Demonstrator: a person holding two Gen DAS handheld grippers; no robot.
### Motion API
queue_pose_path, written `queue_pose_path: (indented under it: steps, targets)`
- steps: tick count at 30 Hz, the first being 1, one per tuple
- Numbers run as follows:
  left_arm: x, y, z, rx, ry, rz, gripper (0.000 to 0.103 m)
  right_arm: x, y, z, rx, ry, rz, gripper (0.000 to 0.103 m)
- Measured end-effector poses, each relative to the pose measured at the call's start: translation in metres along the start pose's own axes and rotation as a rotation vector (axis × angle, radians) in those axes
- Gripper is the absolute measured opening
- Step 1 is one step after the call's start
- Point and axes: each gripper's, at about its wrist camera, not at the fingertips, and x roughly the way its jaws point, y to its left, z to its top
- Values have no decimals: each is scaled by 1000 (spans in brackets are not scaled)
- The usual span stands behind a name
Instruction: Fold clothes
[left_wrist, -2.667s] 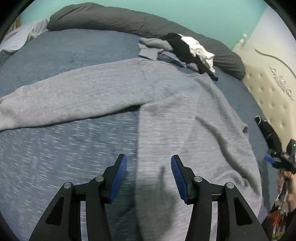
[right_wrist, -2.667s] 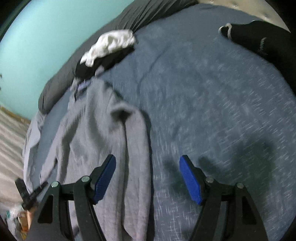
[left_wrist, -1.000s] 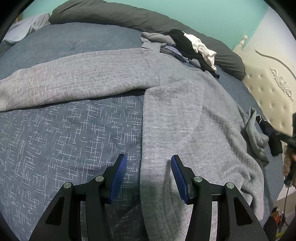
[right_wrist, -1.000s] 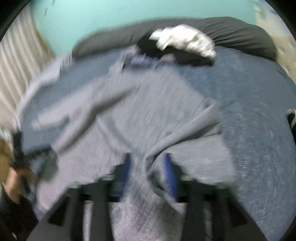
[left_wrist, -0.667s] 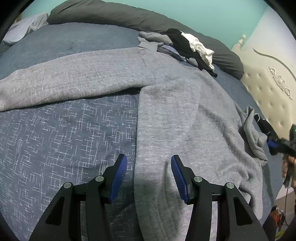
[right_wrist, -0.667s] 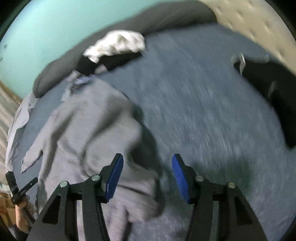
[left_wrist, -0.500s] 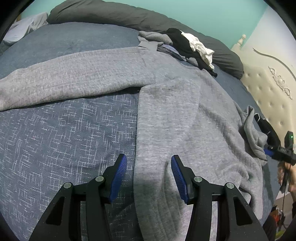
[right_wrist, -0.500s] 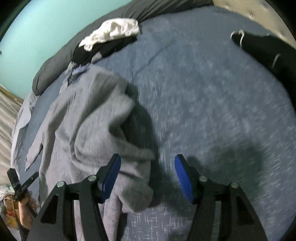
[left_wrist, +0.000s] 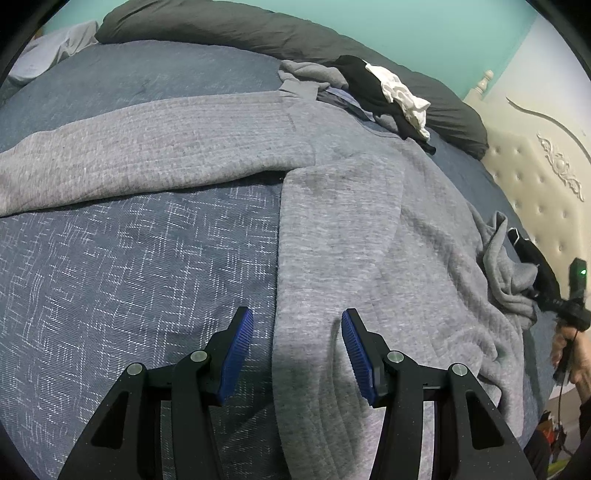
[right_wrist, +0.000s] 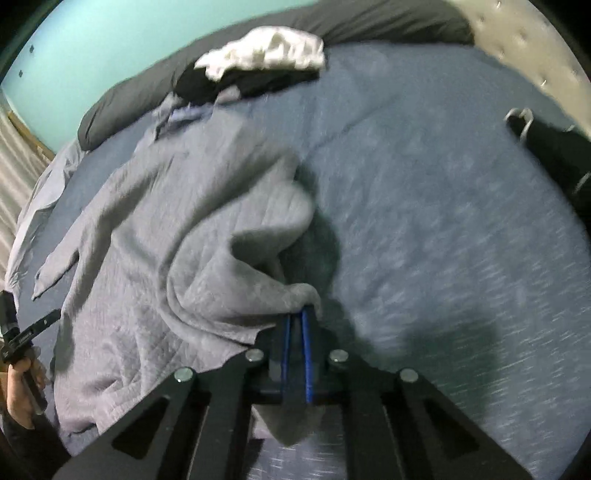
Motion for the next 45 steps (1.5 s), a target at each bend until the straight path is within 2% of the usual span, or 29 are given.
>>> queue_pose_path:
  steps: [7,10,25,26,28,29,30,32,34,36,38,40,45]
  targets:
    - [-1,-1,1,3,-3,-3,54,-87,-48,42,56,-207,-233,5]
    - [-1,-2,0,6,-2,-2,54,-118,-72,58,78,-251,-305,4]
    - [3,-3,1,9,6,10,54,-119,-156,57,191,-211,-423,2]
    - [3,-3,0,11,7,11,54,-116,-158,56,195,-207,-411,2]
    - [4,-4,0,15,8,12,54,-104,-156,53,181,-194,-383,5]
    - [4,-5,0,16,8,13,54,-97,-155,52,173,-179,-374,14]
    - [4,-5,0,18,9,14,54,-90,-155,52,166,-157,-364,31]
    - [4,-5,0,20,10,14,54,-77,-156,49,154,-117,-373,45]
    - [5,-6,0,21,10,14,54,-73,-165,44,189,-125,-393,46]
    - [5,-6,1,23,11,15,54,-78,-180,35,254,-153,-411,54]
    - [6,-7,1,25,13,13,54,-83,-198,25,316,-165,-437,55]
    - [8,-9,1,27,15,11,54,-80,-213,17,357,-141,-460,55]
    - [8,-11,-1,32,18,13,54,-70,-226,1,360,-120,-393,55]
